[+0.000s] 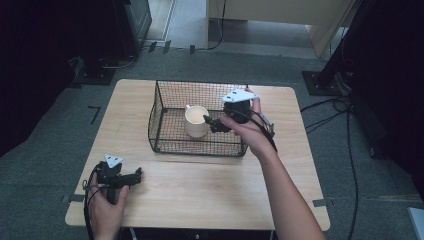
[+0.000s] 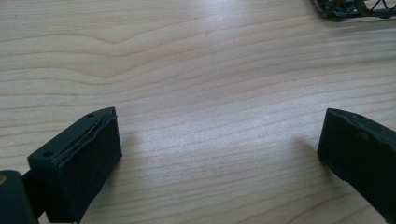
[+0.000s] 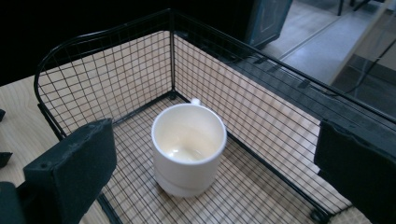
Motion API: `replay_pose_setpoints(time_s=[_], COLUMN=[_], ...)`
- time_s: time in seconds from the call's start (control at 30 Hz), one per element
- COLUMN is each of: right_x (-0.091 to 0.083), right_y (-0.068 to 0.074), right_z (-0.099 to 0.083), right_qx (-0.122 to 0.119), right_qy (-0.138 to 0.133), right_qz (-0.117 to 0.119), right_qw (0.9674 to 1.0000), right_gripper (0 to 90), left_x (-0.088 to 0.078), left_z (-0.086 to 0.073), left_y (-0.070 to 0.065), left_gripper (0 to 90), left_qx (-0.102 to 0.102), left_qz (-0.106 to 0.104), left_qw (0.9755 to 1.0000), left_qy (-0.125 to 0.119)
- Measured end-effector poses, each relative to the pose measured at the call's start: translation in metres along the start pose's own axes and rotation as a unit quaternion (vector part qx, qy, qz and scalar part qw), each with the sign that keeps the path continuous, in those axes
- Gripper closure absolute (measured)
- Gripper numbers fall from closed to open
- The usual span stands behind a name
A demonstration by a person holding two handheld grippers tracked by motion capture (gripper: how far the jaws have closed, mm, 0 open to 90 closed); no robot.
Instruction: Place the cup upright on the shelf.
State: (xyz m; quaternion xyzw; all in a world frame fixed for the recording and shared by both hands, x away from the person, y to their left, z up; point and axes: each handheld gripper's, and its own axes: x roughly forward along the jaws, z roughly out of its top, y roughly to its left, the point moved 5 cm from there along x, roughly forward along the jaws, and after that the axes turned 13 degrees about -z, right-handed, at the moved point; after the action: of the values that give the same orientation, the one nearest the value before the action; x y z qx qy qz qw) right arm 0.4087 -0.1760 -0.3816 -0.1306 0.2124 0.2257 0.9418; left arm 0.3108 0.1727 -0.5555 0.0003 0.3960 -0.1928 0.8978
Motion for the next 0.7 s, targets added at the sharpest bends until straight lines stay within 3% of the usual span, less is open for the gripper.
replay_pose_setpoints(time_s=[0.4,0.7], right_x=[-0.056,-0.091], right_y=[-0.045,-0.084], right_z=[-0.049,-0.102], right_qx=[0.037,0.085], right_qy=[-0.007,-0.005], right_qz=[-0.048,-0.086], right_qw=[0.9981,0.9927], right_gripper=[0.0,0.0], left_x=[0.000,0.000], left_z=[0.000,0.000], left_y=[0.000,0.000], left_gripper=[0.0,0.0], left_qx=[0.000,0.000], left_qz=[0.000,0.000], left_qw=[1.0000,1.0000], left_qy=[0.000,0.002])
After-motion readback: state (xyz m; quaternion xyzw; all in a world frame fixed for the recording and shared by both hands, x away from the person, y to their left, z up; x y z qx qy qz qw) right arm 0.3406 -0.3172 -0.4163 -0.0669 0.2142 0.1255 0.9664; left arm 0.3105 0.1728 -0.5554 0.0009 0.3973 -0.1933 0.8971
